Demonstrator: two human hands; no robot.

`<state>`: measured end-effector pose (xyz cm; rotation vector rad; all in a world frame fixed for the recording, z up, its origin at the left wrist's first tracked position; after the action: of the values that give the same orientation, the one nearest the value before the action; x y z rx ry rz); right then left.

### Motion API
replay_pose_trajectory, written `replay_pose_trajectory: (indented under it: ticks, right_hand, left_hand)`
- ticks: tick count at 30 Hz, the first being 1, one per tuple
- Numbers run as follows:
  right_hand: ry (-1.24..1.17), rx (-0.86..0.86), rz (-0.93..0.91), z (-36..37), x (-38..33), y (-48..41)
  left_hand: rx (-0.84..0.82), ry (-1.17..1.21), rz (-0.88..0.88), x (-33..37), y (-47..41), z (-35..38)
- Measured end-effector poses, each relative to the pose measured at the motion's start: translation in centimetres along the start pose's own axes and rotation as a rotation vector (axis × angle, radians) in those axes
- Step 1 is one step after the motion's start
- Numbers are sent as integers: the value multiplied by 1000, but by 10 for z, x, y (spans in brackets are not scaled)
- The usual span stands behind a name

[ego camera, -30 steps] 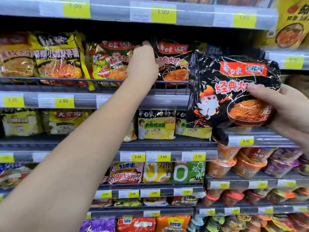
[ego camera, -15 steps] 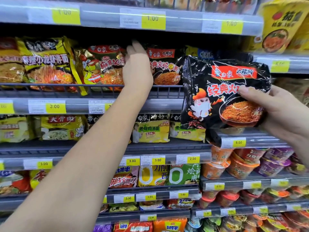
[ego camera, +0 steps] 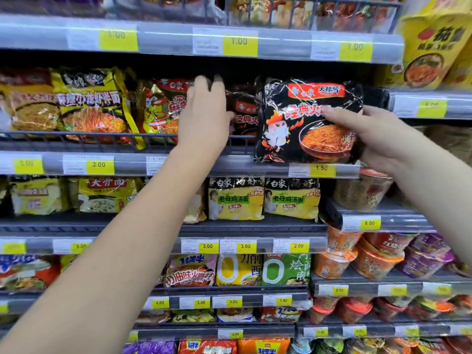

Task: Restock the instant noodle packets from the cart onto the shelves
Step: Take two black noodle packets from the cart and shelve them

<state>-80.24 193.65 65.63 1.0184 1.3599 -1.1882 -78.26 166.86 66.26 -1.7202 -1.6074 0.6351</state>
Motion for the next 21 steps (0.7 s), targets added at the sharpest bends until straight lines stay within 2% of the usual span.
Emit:
replay_pose_trajectory:
  ticks: [2,9,14,21]
  right_hand:
    - [11,12,-1,7,-3,-4]
    - [90,50,-14,17,-6,-10]
    - [64,87,-8,15,-6,-15]
    - [60,102,13,8,-15,-28]
  left_hand:
    - [6,11,6,-3,-5,1]
    - [48,70,-175,-12,-24,6]
    - [81,73,-133,-17,-27,17]
    - [-3,10,-55,-19,-27,27]
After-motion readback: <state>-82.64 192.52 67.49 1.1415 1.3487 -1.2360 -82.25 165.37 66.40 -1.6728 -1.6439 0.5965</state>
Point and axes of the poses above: each hand's wrist, its own y-axis away from the middle knuckle, its own z-axis out of the palm, x = y × z, the point moved 2 cm from there along -y, towards the middle knuckle, and after that the axes turned 8 degrees about z, right-handed, at the moved point
